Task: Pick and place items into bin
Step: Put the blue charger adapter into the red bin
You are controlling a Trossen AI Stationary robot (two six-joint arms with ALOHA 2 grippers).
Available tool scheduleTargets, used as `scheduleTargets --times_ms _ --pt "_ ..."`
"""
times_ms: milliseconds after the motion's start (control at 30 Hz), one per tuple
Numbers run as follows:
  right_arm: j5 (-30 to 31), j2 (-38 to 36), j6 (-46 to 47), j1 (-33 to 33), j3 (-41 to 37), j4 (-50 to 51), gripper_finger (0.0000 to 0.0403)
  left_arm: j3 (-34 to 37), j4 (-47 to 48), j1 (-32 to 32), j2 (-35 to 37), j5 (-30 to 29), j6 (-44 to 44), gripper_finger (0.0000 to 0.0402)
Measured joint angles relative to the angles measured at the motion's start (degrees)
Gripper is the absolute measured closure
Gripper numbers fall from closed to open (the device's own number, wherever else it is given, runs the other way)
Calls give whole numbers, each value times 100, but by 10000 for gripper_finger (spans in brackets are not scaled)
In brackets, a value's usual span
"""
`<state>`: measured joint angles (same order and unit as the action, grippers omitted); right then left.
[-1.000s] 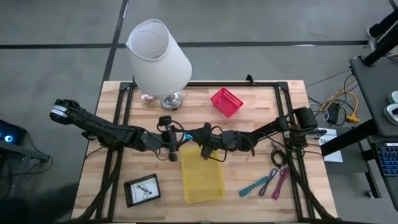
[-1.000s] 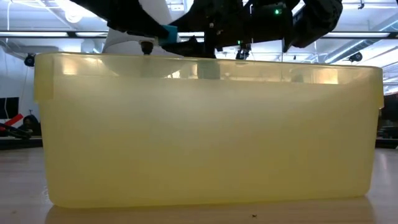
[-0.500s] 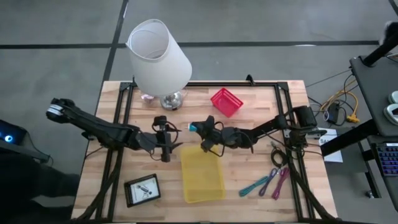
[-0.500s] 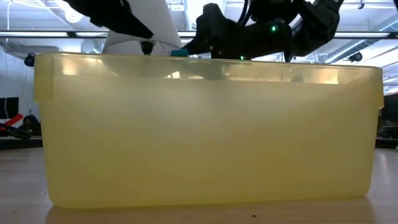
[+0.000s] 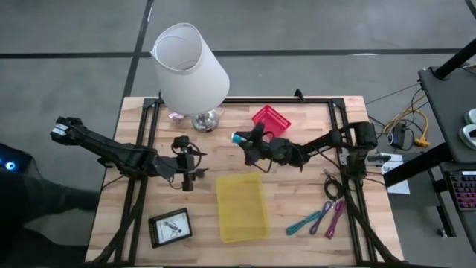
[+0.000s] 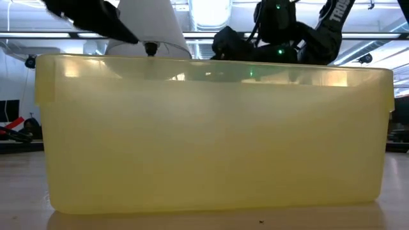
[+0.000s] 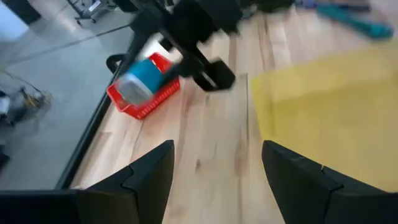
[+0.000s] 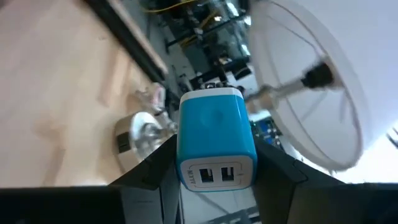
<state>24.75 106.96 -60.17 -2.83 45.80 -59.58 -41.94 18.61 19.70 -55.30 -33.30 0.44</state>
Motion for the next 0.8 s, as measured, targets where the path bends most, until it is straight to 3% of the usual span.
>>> scheduleTargets --times_ms 167,400,633,800 --pt "-59 -9 551 -237 -131 -314 264 374 -3 0 138 -369 495 176" --pt "386 -131 1282 -405 -135 -223 264 825 -385 -2 385 -1801 498 175" --pt "527 -610 2088 -402 -137 326 264 1860 -1981 0 777 -1873 570 175" --pt "525 -1147 2695 -419 -135 1401 264 2338 -2326 -2 1145 -1863 958 175"
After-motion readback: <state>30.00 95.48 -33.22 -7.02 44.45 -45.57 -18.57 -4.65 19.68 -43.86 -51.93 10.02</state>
